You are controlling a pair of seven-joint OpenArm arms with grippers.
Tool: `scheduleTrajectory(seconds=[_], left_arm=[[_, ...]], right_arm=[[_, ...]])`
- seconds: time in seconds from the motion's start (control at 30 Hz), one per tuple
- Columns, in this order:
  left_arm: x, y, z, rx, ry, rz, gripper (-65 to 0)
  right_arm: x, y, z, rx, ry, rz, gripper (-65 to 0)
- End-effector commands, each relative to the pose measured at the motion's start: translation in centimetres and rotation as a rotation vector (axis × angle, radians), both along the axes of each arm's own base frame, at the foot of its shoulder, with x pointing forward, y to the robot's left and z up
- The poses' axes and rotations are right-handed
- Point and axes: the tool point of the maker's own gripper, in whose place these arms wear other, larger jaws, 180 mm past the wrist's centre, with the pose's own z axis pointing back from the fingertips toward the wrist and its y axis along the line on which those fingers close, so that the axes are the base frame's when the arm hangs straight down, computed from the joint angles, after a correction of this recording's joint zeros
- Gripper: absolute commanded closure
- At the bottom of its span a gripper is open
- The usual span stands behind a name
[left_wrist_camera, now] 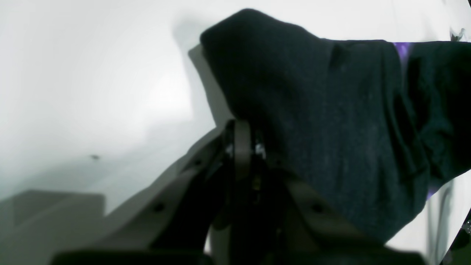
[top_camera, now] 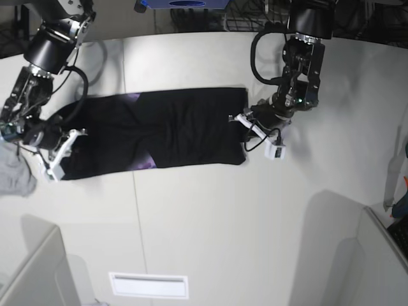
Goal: Fold the T-shirt properly
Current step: 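Grasp both ends of the folded strip with both grippers, then fold the strip end held by the right gripper toward the left gripper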
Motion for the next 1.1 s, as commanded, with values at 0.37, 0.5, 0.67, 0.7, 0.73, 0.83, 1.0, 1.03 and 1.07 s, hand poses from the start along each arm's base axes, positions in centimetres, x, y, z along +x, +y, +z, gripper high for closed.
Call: scheduleTrajectory(seconds=[0.37, 0.5, 0.67, 0.7, 0.73, 0.83, 1.0, 1.03, 1.07], left_arm=[[-1.1, 0.9, -0.9, 0.045, 0.054, -0.017, 0.0], [-1.4, 2.0, -1.2, 0.071, 0.06, -0.018, 0.0], [-1.5, 2.3, -1.3, 0.077, 0.062, -0.018, 0.0], [-1.5, 2.3, -1.3, 0.077, 0.062, -0.018, 0.0], [-1.5, 2.3, -1.3, 0.077, 0.062, -0.018, 0.0], [-1.4, 2.3, -1.2, 0.077, 0.06, -0.019, 0.0], [-1.4, 2.3, -1.2, 0.077, 0.059, -0.019, 0.0], [-1.3, 2.3, -1.1, 0.077, 0.057, -0.018, 0.0], [-1.3, 2.3, -1.1, 0.077, 0.057, -0.018, 0.0]], right_arm=[[-1.4, 11.9, 6.3, 0.076, -0.187, 0.112, 0.0], [-1.8, 15.5, 6.5, 0.162, -0.162, 0.121, 0.0], [-2.7, 19.9, 7.5, 0.249, -0.152, 0.156, 0.0], [-2.8, 20.5, 7.6, 0.259, -0.15, 0.165, 0.0], [-2.8, 21.1, 7.7, 0.271, -0.149, 0.17, 0.0], [-2.5, 23.0, 8.5, 0.317, -0.176, 0.175, 0.0], [-2.4, 25.4, 7.5, 0.37, -0.142, 0.181, 0.0], [-2.4, 25.8, 7.6, 0.377, -0.149, 0.19, 0.0], [-2.5, 26.2, 7.5, 0.383, -0.148, 0.197, 0.0]])
